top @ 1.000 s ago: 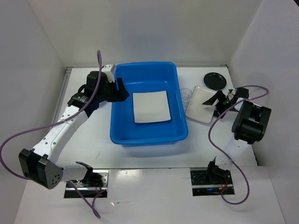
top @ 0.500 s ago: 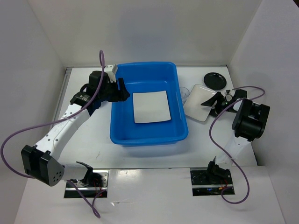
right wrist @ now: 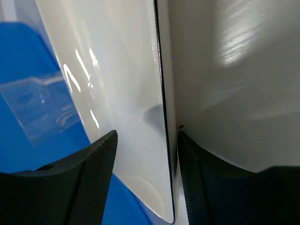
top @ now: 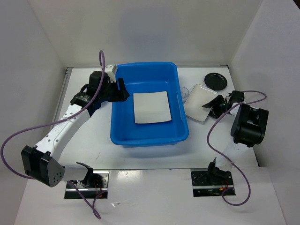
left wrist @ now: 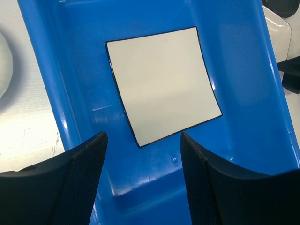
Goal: Place the mixed dishes into the plastic bin
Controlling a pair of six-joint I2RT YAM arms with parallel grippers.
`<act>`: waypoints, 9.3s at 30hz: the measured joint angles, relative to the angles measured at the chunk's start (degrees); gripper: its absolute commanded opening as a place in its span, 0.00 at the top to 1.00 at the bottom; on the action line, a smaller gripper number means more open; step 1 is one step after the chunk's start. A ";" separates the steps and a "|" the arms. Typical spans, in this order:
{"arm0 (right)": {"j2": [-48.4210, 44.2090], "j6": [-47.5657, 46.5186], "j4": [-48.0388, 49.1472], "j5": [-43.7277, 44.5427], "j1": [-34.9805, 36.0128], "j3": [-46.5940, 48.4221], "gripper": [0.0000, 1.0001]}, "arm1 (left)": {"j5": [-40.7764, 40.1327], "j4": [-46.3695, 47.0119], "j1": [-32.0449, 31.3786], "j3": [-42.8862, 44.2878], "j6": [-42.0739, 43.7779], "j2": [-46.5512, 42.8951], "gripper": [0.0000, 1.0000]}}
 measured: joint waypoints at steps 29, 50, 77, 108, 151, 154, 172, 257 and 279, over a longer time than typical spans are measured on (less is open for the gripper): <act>2.82 4.28 5.84 11.80 3.13 2.80 0.88 | -1.84 -0.33 0.00 0.00 1.42 0.00 0.28; -2.75 3.85 -0.79 16.61 4.26 2.89 1.00 | -2.60 -0.46 0.11 0.00 1.44 0.00 0.28; -20.63 -2.80 -19.58 26.47 3.89 7.61 1.00 | -2.58 -0.39 0.13 0.00 1.44 0.00 0.28; -4.68 -8.83 -37.51 23.41 42.32 42.95 1.00 | -4.68 -0.48 2.01 -1.79 1.38 -2.43 0.28; 17.92 -13.22 -40.33 29.49 45.29 51.25 1.00 | -5.35 -0.52 2.01 -6.12 -1.88 -6.67 0.28; 18.01 -13.20 -40.30 29.81 45.53 51.28 1.00 | -5.84 -0.13 2.01 -6.43 -1.90 -6.67 0.28; 21.33 -12.90 -40.68 32.48 47.30 51.43 0.87 | -7.96 0.00 2.01 -6.62 -1.81 -6.67 0.28; -14.36 -16.28 -45.55 35.52 39.52 38.03 0.27 | 2.40 34.25 41.59 -15.78 -29.20 21.88 1.00; -13.25 -16.74 -45.42 30.42 39.52 37.11 0.27 | 15.34 25.49 41.11 10.64 -28.06 20.31 1.00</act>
